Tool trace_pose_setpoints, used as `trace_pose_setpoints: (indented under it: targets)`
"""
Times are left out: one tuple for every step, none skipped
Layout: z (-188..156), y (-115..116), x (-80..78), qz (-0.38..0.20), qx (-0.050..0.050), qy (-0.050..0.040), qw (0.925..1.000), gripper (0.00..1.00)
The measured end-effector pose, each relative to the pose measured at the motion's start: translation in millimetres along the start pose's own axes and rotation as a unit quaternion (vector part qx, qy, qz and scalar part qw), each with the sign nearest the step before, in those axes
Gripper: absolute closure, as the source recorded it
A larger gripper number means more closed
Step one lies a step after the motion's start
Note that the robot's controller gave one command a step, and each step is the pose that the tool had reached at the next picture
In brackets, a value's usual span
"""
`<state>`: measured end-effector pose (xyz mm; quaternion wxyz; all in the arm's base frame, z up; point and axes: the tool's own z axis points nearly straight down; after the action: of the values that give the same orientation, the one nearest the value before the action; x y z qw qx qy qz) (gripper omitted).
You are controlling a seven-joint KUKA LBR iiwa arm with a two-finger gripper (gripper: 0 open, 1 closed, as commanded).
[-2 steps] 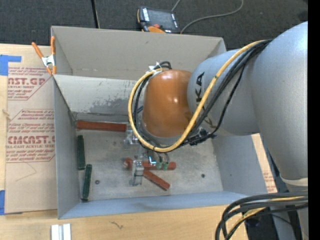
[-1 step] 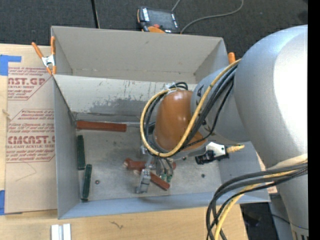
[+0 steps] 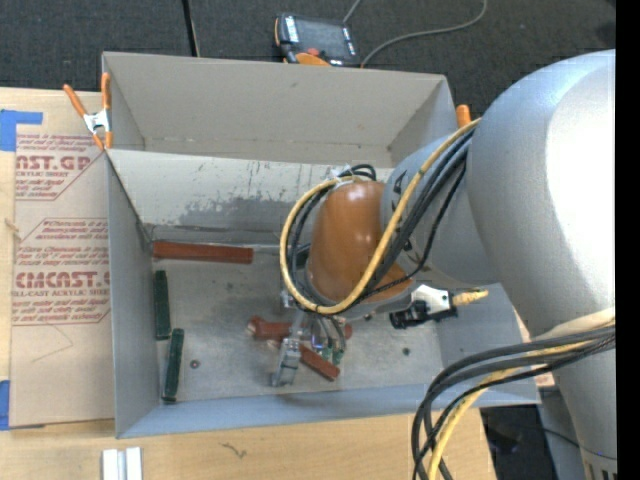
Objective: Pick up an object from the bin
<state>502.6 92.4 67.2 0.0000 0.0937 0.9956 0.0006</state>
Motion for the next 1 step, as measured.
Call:
trace_pose_setpoints:
  targets:
    - [0.1,0.6,0.0,0.0,0.0,-0.0002,1.0,0.0]
